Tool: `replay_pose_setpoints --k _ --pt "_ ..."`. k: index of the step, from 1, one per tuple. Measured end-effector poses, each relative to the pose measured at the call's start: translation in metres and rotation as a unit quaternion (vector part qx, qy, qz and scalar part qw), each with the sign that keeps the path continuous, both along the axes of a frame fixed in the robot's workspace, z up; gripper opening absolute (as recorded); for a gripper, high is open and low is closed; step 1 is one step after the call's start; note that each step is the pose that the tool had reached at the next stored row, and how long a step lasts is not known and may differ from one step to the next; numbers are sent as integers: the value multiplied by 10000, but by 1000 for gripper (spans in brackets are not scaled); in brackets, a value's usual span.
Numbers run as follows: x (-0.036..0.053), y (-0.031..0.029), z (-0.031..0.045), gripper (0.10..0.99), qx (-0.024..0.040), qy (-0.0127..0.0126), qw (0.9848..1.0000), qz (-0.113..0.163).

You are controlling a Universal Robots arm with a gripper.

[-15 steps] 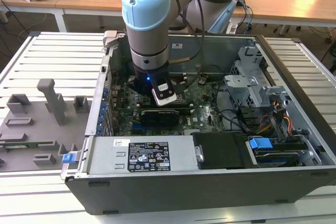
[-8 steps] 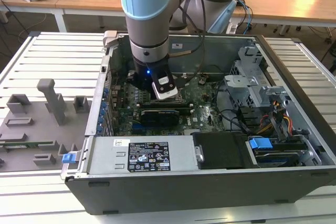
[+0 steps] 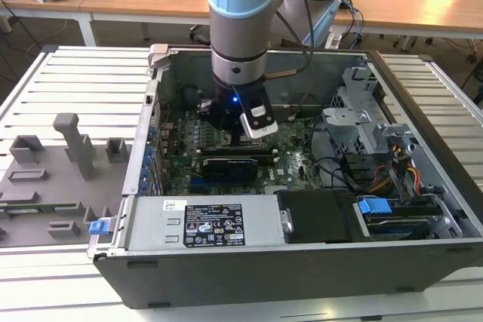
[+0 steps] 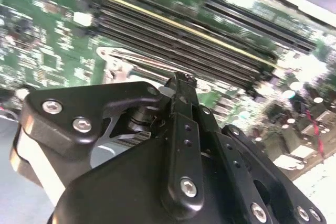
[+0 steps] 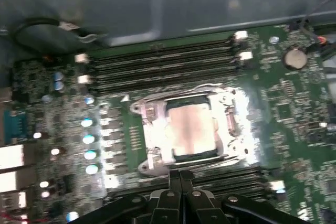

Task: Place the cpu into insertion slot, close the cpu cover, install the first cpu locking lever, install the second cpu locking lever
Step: 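Install the second cpu locking lever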

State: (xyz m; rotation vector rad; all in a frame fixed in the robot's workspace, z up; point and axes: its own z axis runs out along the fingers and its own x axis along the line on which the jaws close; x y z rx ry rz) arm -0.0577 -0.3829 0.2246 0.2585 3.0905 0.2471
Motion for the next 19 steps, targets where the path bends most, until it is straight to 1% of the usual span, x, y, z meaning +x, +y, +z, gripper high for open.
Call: replay_pose_setpoints --k 1,2,5,7,8,9,12,14,15,17,19 --pt "48 5 0 106 0 4 10000 2" --pt "66 14 0 106 0 5 10000 3" --pt "85 76 0 106 -1 4 10000 26" --pt "90 172 -1 106 0 4 10000 65" --pt "93 208 0 106 0 5 10000 78" --pt "98 269 0 106 0 5 9999 105" --pt "117 345 0 106 -2 5 9999 159" --pt "138 362 5 106 -29 18 9998 171" --pt "140 362 20 106 -43 20 9998 172" --pt "143 365 116 106 -115 20 9998 173" --pt "143 365 116 106 -118 19 9998 173"
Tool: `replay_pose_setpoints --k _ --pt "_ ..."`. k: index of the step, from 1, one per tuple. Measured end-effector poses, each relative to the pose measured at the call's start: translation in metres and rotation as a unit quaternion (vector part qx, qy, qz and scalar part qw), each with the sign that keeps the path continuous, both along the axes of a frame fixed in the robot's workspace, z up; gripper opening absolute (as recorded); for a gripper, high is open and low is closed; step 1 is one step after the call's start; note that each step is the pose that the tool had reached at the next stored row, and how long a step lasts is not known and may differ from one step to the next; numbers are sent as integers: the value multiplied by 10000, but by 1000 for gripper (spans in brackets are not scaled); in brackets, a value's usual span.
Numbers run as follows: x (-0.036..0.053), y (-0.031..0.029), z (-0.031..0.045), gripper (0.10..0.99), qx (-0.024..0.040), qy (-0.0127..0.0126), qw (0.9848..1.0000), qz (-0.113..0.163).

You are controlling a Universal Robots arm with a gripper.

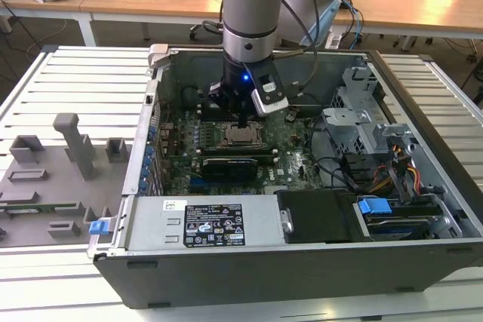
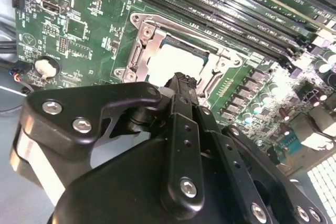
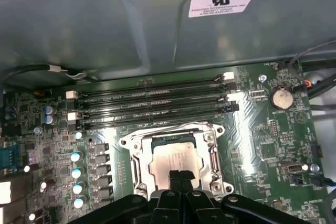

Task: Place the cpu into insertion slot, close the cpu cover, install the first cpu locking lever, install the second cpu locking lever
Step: 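Install the second cpu locking lever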

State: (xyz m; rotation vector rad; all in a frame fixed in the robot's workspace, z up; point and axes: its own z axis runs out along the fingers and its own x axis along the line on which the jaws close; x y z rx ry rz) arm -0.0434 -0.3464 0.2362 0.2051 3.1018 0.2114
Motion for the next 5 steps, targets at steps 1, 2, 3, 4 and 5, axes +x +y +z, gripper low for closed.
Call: replay_pose_setpoints --k 1,2,3,4,5 --pt "0 0 0 106 -1 0 10000 0" --pt "0 0 1 106 -4 0 10000 0" --pt "0 0 1 106 -8 0 10000 -1" --pt "0 0 0 106 -8 0 10000 -1" --pt "0 0 1 106 -10 0 10000 -1"
